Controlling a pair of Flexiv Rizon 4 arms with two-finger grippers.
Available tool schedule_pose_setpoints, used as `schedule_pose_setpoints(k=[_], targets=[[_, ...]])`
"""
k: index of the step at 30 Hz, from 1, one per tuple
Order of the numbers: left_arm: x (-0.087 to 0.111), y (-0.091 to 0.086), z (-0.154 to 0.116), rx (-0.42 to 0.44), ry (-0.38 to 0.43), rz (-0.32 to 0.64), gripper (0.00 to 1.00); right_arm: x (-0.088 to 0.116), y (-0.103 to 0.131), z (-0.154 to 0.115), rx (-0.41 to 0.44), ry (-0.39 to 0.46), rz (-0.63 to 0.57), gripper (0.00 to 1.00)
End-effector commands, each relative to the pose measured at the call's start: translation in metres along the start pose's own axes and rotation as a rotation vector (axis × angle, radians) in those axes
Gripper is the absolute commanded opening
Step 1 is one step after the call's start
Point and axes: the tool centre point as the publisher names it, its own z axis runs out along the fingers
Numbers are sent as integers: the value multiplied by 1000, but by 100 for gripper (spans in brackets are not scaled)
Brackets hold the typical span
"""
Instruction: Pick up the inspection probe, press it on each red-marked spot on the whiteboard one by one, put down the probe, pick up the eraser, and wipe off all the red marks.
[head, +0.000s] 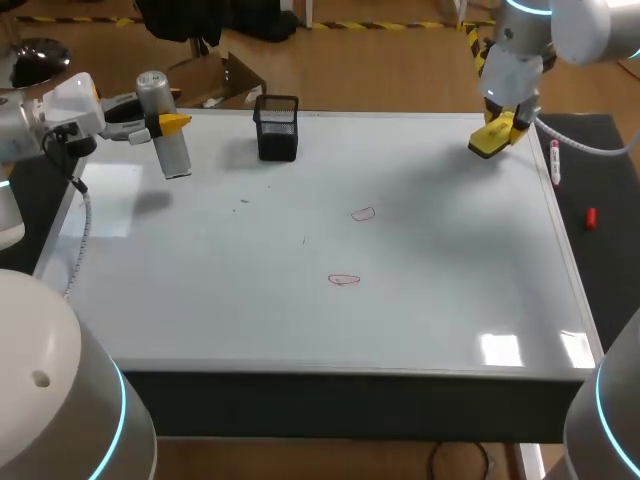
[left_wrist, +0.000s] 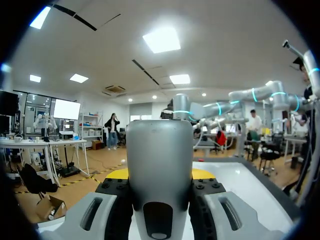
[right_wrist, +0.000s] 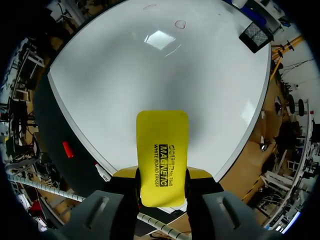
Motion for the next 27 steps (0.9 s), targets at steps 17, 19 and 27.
schedule_pose_setpoints(k=[17,19,27], targets=[[70,0,47,21,165,9,0,0,-1,-1,1,4,-2,0],[83,0,59,31,201,6,0,0,-1,-1,1,4,-2,0],[128,4,116,59,318,-17,0,0,-1,-1,1,4,-2,0]])
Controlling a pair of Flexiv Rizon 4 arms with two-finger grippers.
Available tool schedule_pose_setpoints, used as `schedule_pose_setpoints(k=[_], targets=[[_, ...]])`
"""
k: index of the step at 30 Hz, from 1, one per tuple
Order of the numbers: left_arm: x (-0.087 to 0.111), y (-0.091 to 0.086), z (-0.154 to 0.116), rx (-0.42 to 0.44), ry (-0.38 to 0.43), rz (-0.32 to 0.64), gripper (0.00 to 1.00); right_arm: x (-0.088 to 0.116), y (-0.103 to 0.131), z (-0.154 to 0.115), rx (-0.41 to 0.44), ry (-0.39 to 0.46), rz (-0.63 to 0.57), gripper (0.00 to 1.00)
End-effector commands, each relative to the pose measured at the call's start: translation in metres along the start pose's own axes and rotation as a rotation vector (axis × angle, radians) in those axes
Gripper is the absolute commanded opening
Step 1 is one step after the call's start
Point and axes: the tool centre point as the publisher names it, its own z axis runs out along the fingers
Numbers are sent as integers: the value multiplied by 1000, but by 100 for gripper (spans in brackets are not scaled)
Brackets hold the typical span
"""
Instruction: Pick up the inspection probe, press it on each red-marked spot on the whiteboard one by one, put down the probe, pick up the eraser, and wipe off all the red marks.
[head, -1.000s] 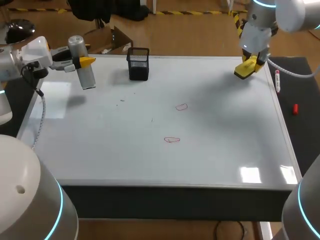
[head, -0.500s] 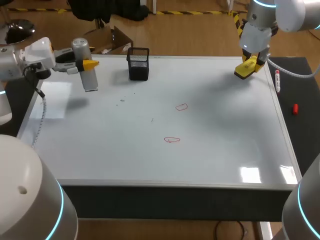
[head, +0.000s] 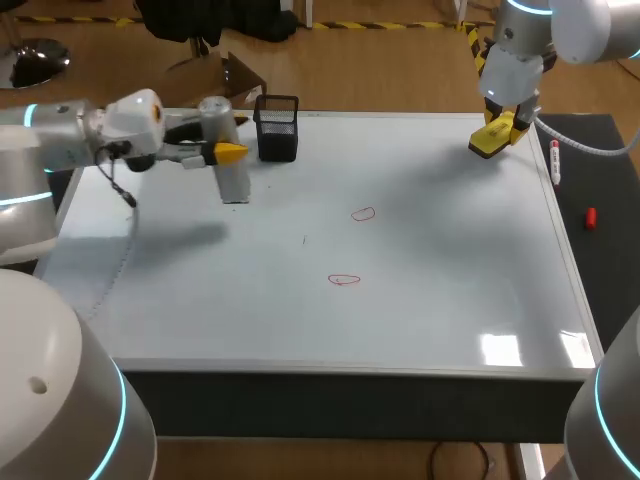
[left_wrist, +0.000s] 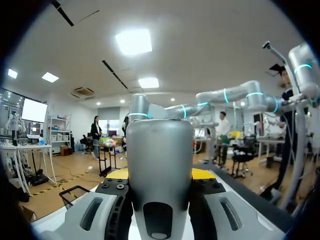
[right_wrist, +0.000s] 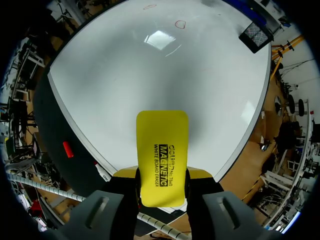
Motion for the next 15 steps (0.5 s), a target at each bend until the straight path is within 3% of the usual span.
schedule_pose_setpoints(k=[1,15], targets=[[0,8,38,14,26,-12,0,-1,-1,-1,1,4,-1,0],[11,30,137,-15,170,-29,0,-1,-1,-1,1,4,-1,0]])
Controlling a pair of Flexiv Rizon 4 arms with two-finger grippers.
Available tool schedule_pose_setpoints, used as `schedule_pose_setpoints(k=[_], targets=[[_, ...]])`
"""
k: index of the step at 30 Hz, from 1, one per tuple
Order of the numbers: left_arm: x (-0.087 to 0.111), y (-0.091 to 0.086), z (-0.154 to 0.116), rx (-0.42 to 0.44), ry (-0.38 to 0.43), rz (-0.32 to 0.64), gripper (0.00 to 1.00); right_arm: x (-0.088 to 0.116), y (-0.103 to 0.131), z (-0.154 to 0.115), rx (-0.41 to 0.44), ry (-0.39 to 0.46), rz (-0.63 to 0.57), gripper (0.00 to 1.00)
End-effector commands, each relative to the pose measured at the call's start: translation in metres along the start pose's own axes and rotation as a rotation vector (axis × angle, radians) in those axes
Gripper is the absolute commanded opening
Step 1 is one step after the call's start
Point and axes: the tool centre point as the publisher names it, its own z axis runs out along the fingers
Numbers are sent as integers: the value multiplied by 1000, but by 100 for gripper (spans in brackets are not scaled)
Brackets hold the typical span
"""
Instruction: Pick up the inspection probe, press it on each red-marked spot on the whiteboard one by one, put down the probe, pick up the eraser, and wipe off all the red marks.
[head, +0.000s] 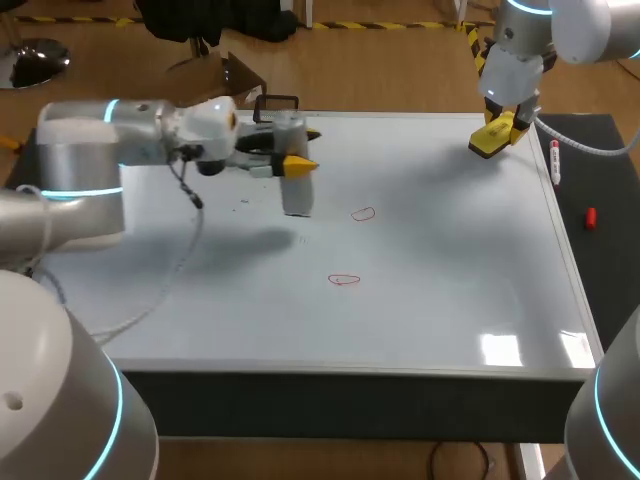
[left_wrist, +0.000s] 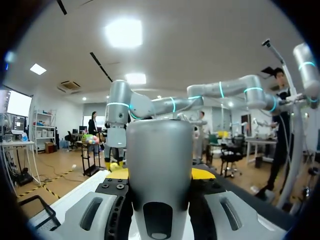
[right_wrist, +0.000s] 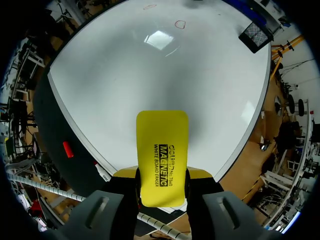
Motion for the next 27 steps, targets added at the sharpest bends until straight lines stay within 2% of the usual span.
schedule_pose_setpoints(k=[1,7,13,27], targets=[[-15,7,38,8,52,-3,0,-1,-1,-1,2,5,-2,0],[-18,15,69,8,93,-11,0,-1,-1,-1,2,5,-2,0],[-22,29,88,5,120,-22,0,-1,-1,-1,2,5,-2,0],[-42,42,100,5,97,-17,0,-1,-1,-1,2,5,-2,0]])
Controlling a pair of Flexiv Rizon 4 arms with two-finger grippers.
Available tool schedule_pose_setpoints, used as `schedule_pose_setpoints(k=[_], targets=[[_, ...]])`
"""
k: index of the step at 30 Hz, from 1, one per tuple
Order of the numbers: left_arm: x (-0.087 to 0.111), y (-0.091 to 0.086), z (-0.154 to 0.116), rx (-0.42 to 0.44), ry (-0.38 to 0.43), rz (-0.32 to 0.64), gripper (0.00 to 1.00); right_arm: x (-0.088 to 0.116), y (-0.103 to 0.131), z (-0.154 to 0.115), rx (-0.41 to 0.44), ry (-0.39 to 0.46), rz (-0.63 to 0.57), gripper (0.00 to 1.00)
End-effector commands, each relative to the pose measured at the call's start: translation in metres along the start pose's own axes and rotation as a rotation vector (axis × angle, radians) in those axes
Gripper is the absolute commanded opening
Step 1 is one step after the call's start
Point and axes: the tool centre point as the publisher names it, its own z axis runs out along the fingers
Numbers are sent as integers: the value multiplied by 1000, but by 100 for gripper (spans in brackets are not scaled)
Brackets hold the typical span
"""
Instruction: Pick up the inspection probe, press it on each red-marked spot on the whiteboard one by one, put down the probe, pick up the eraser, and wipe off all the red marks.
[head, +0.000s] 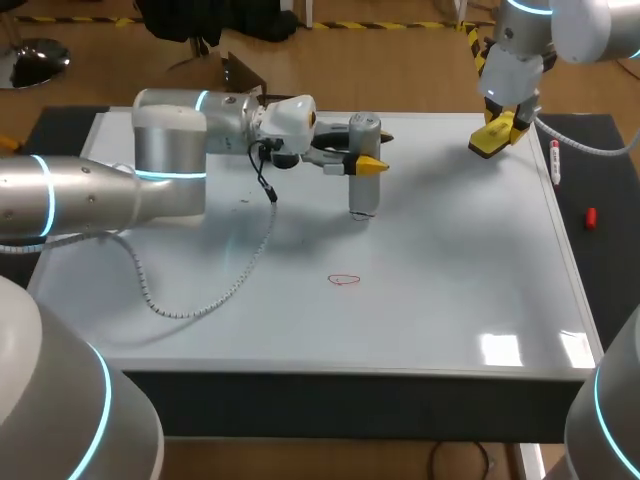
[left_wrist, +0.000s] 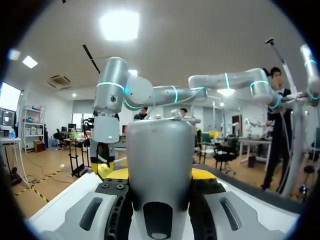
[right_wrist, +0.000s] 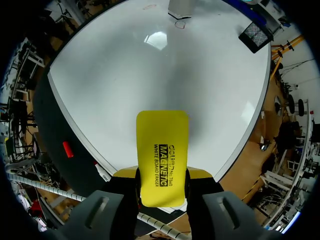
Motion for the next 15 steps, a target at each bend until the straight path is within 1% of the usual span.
schedule_pose_setpoints(k=[1,10,15], targets=[[-6,5,1,8,-1,1,0,-1,-1,-1,2,5,-1,0],[-11,17,1,14,-12,-15,0,-1,-1,-1,2,5,-1,0],[-12,20,0,17,-14,-18,0,-1,-1,-1,2,5,-1,0]])
